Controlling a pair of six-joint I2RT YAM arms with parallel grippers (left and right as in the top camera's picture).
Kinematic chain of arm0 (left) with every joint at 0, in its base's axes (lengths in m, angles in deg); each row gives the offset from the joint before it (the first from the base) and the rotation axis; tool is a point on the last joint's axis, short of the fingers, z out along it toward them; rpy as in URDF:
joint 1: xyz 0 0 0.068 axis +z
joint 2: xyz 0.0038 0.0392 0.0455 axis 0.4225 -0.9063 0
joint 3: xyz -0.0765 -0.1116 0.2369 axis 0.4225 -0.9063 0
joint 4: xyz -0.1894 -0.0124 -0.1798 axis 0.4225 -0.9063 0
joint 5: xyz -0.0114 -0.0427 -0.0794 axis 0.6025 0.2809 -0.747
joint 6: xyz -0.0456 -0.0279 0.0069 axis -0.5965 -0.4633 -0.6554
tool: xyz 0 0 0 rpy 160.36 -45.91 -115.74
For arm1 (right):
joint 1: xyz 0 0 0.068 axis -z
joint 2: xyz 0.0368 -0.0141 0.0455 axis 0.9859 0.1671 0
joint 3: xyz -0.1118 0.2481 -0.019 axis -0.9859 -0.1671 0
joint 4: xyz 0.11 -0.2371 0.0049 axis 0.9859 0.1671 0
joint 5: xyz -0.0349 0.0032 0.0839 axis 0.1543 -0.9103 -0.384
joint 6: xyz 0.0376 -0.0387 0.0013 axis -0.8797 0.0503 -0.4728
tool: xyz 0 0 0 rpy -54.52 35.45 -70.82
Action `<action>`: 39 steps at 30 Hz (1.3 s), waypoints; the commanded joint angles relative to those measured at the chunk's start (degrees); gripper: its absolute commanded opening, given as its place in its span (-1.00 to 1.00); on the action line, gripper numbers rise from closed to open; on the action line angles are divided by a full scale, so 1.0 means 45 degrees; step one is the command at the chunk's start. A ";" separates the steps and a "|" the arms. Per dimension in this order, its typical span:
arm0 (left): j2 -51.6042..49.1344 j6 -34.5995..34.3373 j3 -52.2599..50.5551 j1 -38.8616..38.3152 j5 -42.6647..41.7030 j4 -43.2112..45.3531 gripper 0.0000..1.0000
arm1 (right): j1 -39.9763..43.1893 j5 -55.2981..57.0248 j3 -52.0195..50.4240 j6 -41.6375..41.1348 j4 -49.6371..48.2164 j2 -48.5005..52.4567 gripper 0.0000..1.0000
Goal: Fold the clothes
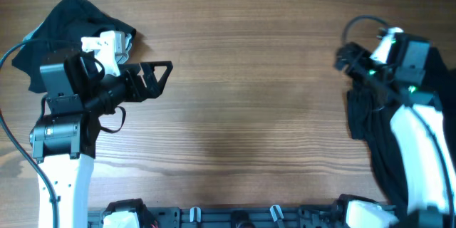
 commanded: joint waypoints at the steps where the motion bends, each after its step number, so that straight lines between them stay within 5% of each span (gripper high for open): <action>1: 0.0024 0.0301 0.0291 -0.0029 -0.0369 0.0005 1.00 | 0.1705 0.1462 0.0141 -0.1783 -0.1180 0.2385 0.78; 8: 0.0024 0.0209 0.0291 -0.0029 -0.0364 0.0053 1.00 | 0.1904 0.0772 0.0126 -0.1778 -0.2137 0.6062 0.61; 11: 0.0024 0.0209 0.0291 -0.0029 -0.0364 0.0248 1.00 | 0.1326 -0.0641 0.0117 -0.1064 -0.2278 0.6295 -0.10; 12: 0.0024 0.0209 0.0291 -0.0029 -0.0364 0.0345 1.00 | 0.0772 -0.1049 0.0117 -0.1015 -0.2511 0.6295 -0.56; 14: 0.0024 0.0209 0.0291 -0.0029 -0.0364 0.0437 1.00 | -0.0627 -0.1389 0.0117 -0.1180 -0.3376 0.6295 -0.91; 18: 0.0039 0.0199 0.0291 -0.0029 -0.0369 0.0384 1.00 | -0.5304 -0.1831 0.0505 -0.4114 -0.5863 0.6290 -0.91; 20: 0.0039 0.0199 0.0291 -0.0029 -0.0369 0.0379 1.00 | -0.7111 -0.0107 0.0884 -0.4148 -0.6037 0.6275 -0.91; 22: 0.0053 -0.0185 0.0291 -0.0029 -0.0418 0.0316 1.00 | -0.7732 0.1763 0.1263 -0.3259 -0.4988 0.5935 -0.15; 24: 0.0049 -0.0223 0.0291 -0.0029 -0.0413 0.0306 1.00 | -0.6834 0.3094 0.1991 -0.2055 -0.2584 0.4823 0.18; 27: 0.0049 -0.0223 0.0291 -0.0029 -0.0408 0.0908 1.00 | -0.4333 0.3750 0.2778 -0.1855 -0.0884 0.3973 0.25; 32: 0.0049 -0.0233 0.0291 -0.0029 -0.0413 0.1530 1.00 | -0.0772 0.3813 0.2773 -0.3405 -0.0641 0.5513 0.30; 39: 0.0049 -0.0466 0.0291 -0.0029 -0.0413 0.1394 1.00 | 0.0486 0.4658 0.2773 -0.4881 -0.1253 0.7786 0.40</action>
